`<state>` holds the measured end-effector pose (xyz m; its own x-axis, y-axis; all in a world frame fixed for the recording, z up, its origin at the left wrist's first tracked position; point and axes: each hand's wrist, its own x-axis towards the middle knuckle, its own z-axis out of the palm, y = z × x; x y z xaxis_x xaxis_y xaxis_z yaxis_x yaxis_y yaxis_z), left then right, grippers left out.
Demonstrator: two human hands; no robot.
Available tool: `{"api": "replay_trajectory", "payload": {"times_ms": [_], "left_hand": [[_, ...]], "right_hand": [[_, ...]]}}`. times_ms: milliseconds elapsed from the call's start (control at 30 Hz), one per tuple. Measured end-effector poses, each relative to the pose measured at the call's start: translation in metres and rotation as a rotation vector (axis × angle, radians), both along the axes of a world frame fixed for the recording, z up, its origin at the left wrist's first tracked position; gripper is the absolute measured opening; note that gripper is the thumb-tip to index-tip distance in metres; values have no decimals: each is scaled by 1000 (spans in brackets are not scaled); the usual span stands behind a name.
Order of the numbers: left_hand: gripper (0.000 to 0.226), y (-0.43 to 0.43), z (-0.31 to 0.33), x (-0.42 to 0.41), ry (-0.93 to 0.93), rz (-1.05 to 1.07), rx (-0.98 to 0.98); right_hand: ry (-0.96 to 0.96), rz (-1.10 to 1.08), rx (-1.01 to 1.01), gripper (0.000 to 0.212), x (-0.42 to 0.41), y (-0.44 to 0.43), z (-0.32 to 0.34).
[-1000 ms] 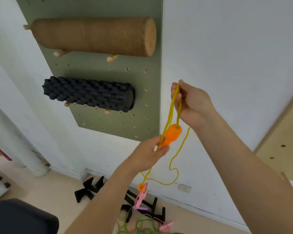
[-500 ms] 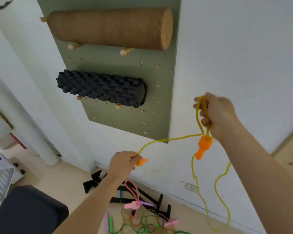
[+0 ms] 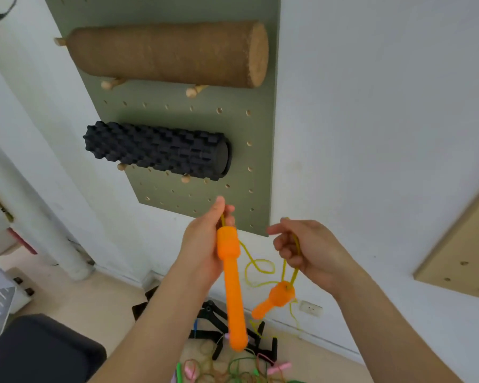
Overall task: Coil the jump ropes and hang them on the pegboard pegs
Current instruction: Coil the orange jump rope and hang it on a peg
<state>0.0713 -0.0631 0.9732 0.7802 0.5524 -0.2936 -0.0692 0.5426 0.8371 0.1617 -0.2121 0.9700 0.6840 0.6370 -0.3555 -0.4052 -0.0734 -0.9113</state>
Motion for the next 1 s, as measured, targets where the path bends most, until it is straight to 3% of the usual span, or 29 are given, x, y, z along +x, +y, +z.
{"api": "replay_trajectory", "payload": {"times_ms": [133, 233, 333, 433, 500, 567, 633, 700, 767, 800, 900, 1000], "left_hand": [[29, -35, -8, -6, -85, -225, -14], [50, -53, -9, -15, -117, -408, 94], [54, -60, -6, -22, -30, -551, 333], [46, -69, -5, -24, 56, -620, 646], [37, -75, -9, -21, 93, -539, 743], [28, -80, -11, -18, 97, -387, 698], [26, -83, -9, -14, 49, -282, 508], [22, -86, -3, -7, -25, -227, 262], [12, -90, 2, 0, -82, -187, 82], [10, -94, 3, 1, -88, -192, 54], [28, -110, -2, -3, 35, -340, 244], [33, -129, -9, -9, 160, -495, 471]], "right_hand": [[203, -88, 244, 31, -6, 8, 19], [249, -146, 273, 24, -9, 15, 23], [230, -251, 245, 8, -6, 13, 22], [188, -313, 271, 14, -3, 2, 20], [102, -311, 239, 18, 0, -6, 19], [-40, -293, 97, 19, -4, -18, 20], [-187, -214, -66, 31, -16, -36, 18], [-273, 22, -155, 42, -38, -58, 11], [-247, 202, -159, 38, -62, -76, 1], [-185, 183, -129, 33, -72, -83, -3], [-88, -23, -12, 35, -88, -96, -13], [-58, -75, 34, 36, -94, -110, -9]]}}
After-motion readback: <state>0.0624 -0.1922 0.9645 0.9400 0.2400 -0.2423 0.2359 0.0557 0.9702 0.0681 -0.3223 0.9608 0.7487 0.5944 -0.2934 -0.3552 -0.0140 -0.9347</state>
